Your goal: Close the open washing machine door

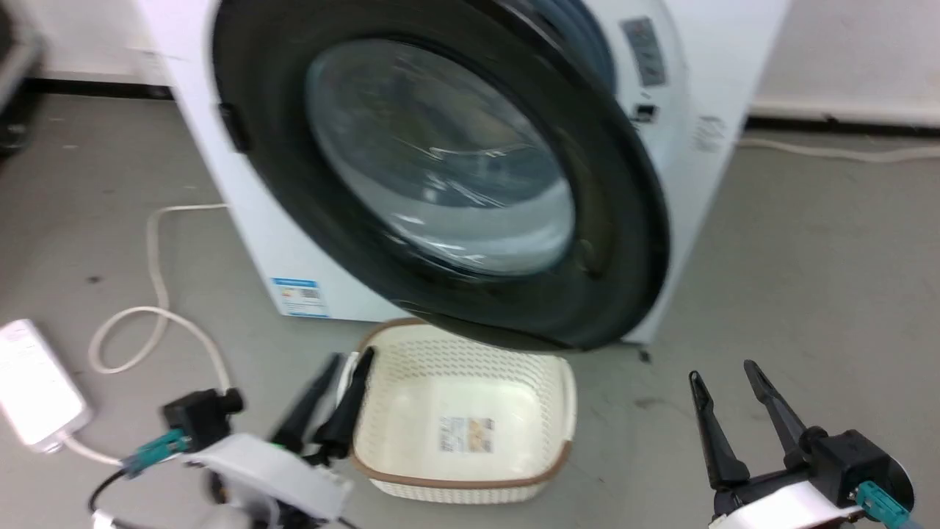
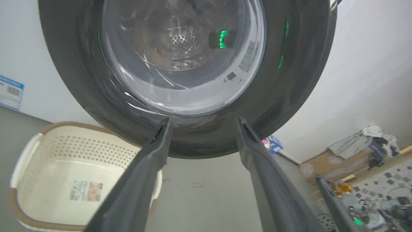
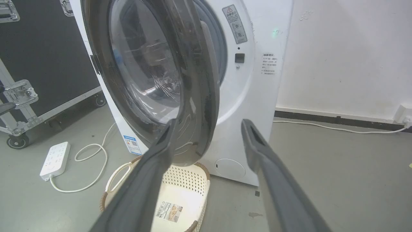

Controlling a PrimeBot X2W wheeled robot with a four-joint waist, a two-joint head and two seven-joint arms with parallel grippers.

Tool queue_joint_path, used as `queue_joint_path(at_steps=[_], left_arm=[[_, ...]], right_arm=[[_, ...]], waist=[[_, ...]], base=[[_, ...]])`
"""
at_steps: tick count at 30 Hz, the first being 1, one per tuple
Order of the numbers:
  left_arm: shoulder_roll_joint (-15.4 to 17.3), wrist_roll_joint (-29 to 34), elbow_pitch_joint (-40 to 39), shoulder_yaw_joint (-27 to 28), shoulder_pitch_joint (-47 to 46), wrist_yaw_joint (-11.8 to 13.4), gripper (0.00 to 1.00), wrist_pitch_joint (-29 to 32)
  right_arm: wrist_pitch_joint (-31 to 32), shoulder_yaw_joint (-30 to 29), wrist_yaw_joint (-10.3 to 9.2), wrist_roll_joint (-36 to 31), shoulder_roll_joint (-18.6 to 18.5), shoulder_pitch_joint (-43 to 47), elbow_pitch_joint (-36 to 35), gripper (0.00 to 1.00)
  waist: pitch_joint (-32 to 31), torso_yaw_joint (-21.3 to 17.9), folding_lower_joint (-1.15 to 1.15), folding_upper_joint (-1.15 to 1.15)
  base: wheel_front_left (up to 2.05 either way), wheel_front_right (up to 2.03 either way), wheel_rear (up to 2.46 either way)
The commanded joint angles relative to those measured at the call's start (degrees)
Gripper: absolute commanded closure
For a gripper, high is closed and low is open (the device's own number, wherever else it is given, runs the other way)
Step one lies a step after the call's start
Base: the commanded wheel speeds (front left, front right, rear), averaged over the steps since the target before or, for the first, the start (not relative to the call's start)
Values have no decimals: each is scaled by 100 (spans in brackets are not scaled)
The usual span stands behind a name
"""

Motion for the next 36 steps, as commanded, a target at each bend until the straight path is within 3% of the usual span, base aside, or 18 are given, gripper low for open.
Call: queue_joint_path(at_steps=[1, 2, 3, 4, 5, 6, 7, 11, 12, 13, 15, 18, 19, 20, 21, 27, 36], left_arm=[[93, 581, -32, 225, 127, 54, 0, -80], [93, 581, -32, 225, 127, 54, 0, -80], [20, 1397, -254, 802, 257, 228, 0, -91], [20, 1397, -254, 802, 257, 228, 0, -91], [-60, 1827, -408, 1100, 367, 325, 0, -92], [-229, 2699, -714, 1596, 626, 529, 0, -94], [-229, 2699, -714, 1596, 626, 529, 0, -94], [-608, 4435, -1251, 2170, 1211, 792, 0, -95], [-608, 4435, -1251, 2170, 1211, 792, 0, -95], [-773, 5073, -1281, 2261, 1517, 892, 0, -95], [-882, 5597, -1211, 2298, 1820, 944, 0, -95], [-904, 5885, -1198, 2271, 1918, 928, 0, -96], [-893, 5983, -1193, 2254, 1921, 921, 0, -96], [-896, 6053, -1191, 2240, 1912, 913, 0, -96], [-915, 6094, -1195, 2235, 1897, 906, 0, -96], [-988, 6289, -1167, 2146, 1640, 798, 0, -96], [-1218, 6480, -1172, 1983, 1141, 703, 0, -96]], right_arm=[[-26, -2, 5, -46, 15, 100, -62, 0], [-26, -2, 5, -46, 15, 100, -62, 0], [-26, 4, 5, -57, 15, 143, -107, 0], [-26, 4, 5, -57, 15, 143, -107, 0], [-26, 17, 5, -66, 15, 161, -118, 0], [-26, 30, 5, -81, 15, 190, -130, 0], [-26, 30, 5, -81, 15, 190, -130, 0], [-26, 28, 5, -79, 15, 249, -156, 0], [-26, 28, 5, -79, 15, 249, -156, 0], [-26, 63, 5, -69, 15, 284, -146, 0], [-26, 68, 5, -98, 15, 313, -145, 0], [-26, 10, 5, -102, 15, 318, -161, 0], [-26, 0, 5, -101, 15, 317, -157, 51], [-26, -9, 5, -105, 15, 309, -164, 80], [-26, 16, 5, -101, 15, 298, -172, 100], [11, 554, 5, -109, -196, -78, -144, 100], [655, 1236, 5, 548, -1291, -1621, 133, 100]], waist=[[-269, 379, 2, 0], [-269, 379, 2, 0], [-307, 504, 2, 0], [-307, 504, 2, 0], [-326, 550, 2, 0], [-359, 627, 2, 0], [-359, 627, 2, 0], [-407, 749, 2, 0], [-407, 749, 2, 0], [-415, 784, 2, 0], [-395, 797, 2, 0], [-342, 806, 2, 0], [-322, 813, 2, 0], [-298, 822, 2, 0], [-273, 834, 2, 0], [114, 929, 2, 0], [870, 1177, 2, 0]], base=[[0, 0, 0], [0, 0, 0], [0, 0, 0], [0, 0, 0], [0, 0, 0], [0, 0, 0], [0, 0, 0], [0, 0, 0], [0, 0, 0], [0, 0, 0], [0, 0, 0], [0, 0, 0], [0, 0, 0], [0, 0, 0], [0, 0, 0], [0, 0, 0], [0, 0, 0]])
